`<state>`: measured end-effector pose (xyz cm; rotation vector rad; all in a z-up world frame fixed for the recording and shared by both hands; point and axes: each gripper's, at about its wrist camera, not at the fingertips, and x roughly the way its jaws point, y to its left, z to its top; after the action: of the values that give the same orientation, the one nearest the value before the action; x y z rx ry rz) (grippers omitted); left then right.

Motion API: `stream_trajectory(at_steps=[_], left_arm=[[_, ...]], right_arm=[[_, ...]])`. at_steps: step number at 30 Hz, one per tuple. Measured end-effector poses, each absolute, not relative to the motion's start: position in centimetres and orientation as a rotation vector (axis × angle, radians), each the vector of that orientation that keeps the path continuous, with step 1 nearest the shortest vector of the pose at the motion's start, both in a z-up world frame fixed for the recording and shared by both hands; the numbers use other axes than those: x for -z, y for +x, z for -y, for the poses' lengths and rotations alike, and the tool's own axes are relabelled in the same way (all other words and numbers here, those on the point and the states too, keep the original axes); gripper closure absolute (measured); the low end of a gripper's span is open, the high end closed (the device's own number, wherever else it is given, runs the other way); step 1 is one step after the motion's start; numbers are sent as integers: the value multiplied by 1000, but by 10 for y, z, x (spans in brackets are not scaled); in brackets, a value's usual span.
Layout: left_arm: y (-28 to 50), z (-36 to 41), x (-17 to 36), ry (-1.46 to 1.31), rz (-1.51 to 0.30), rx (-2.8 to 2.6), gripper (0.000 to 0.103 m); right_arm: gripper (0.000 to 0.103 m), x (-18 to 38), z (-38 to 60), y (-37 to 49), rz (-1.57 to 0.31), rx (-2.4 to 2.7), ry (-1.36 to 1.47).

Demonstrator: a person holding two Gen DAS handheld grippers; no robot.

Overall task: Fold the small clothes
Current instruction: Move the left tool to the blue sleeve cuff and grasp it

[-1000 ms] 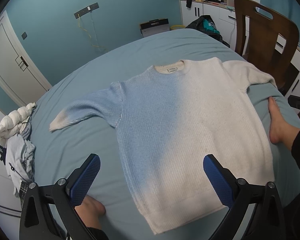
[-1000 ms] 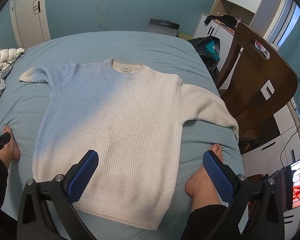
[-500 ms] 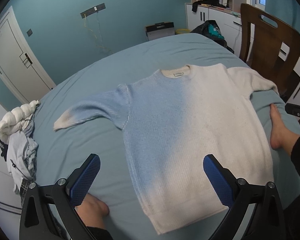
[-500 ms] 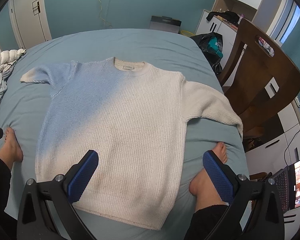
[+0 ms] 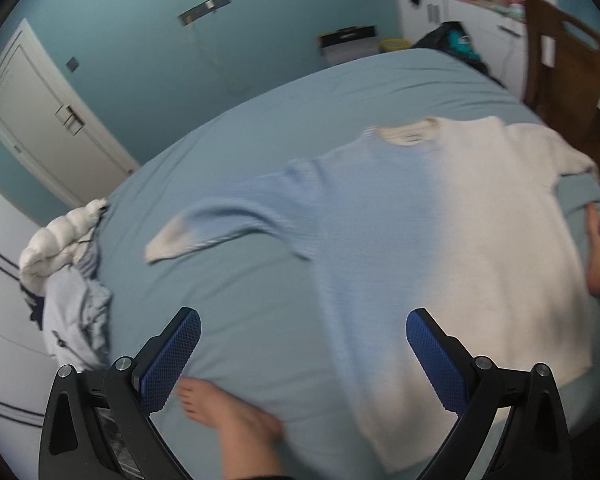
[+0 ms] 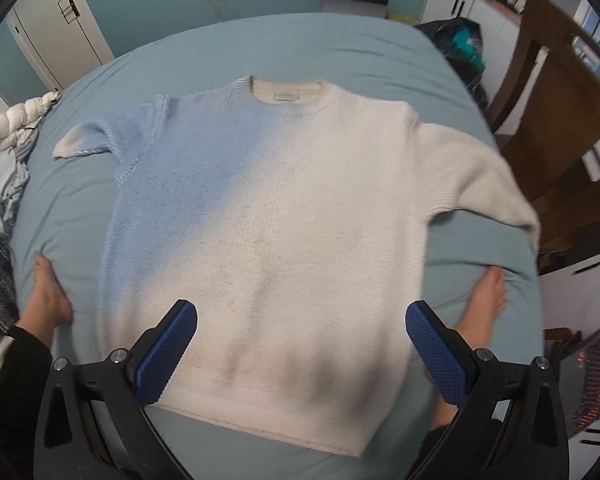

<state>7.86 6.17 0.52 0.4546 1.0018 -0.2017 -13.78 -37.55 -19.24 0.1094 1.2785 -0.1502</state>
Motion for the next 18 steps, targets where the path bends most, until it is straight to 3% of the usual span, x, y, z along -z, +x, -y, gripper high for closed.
stream_trajectory(at_steps=[10,18], left_arm=[[199,-132,-16,519,-964,-54,0],[267,-167,49,297,-1039,-96,0]], right_arm=[[1,219,378,-108,-1289,133,85],[1,240,378,-101,-1329,78,113]])
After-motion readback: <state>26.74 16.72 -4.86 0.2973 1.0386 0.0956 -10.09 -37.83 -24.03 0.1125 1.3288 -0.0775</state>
